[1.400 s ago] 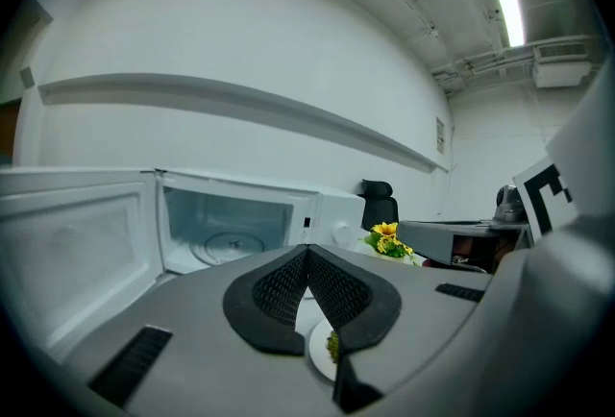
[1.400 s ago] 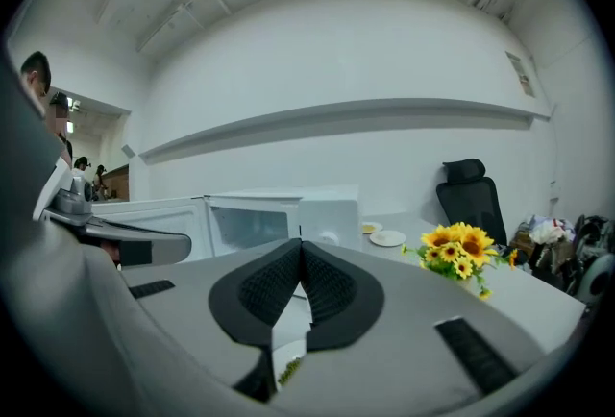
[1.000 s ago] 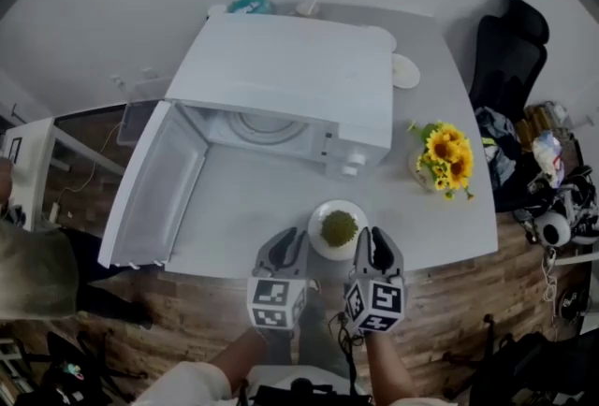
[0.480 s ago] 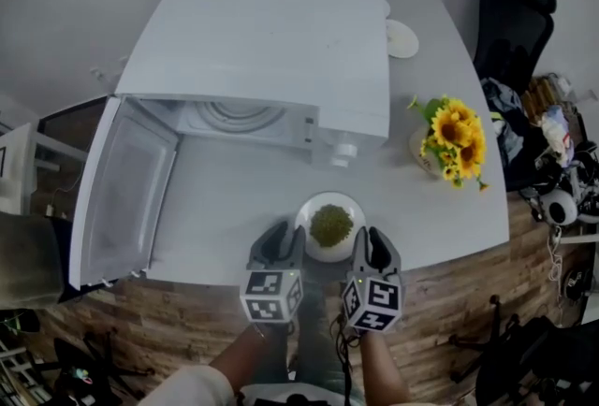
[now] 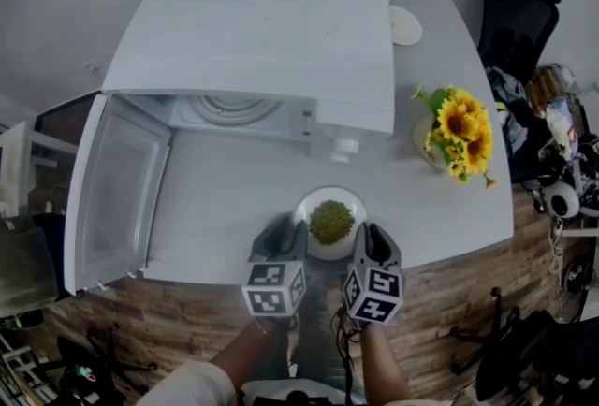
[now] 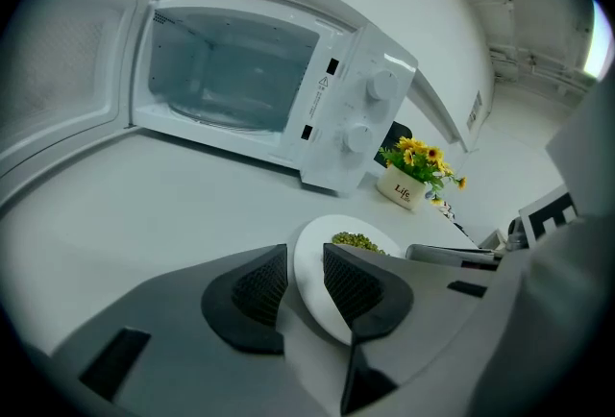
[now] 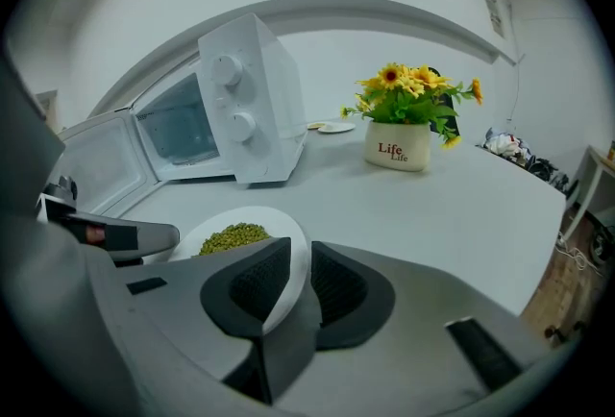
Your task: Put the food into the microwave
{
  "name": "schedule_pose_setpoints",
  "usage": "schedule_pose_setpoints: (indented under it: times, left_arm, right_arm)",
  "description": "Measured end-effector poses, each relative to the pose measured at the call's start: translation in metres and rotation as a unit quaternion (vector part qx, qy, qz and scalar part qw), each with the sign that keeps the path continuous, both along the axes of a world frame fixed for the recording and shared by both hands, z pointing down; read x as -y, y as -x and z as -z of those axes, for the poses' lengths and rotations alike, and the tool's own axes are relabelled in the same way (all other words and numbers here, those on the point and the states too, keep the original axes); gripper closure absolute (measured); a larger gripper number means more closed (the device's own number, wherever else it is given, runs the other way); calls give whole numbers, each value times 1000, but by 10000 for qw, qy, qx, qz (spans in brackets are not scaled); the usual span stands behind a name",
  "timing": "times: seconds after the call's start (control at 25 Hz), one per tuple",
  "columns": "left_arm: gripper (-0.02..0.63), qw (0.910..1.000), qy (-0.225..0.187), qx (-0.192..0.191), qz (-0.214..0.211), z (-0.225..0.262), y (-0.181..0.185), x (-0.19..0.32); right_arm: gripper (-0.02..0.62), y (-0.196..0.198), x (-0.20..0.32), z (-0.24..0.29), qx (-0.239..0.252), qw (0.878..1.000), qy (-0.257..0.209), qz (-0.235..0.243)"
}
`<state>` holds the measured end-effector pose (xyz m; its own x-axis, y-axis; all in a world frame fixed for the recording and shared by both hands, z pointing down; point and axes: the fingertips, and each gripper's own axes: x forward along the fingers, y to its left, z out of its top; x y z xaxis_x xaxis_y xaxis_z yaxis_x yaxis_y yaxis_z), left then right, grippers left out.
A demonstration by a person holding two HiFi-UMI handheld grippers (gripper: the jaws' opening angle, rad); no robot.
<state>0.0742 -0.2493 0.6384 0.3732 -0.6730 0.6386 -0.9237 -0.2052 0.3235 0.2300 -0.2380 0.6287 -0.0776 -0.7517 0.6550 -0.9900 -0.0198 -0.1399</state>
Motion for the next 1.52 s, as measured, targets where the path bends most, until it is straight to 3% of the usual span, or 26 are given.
schedule_pose_setpoints:
  times: [0.4, 0.84, 1.52]
  left_arm:
    - [488, 9986, 491, 166, -72, -17, -3, 3]
    - [489, 9981, 558, -232, 111, -13, 2, 6]
    - [489, 9939, 177, -222, 1069, 33, 108, 15]
  right_arm:
    - [506, 3, 7, -10, 55, 9998, 190, 62]
    - [509, 15, 12, -6, -30, 10000, 39, 62]
    - [514, 122, 46, 41, 47, 9941, -397, 1011]
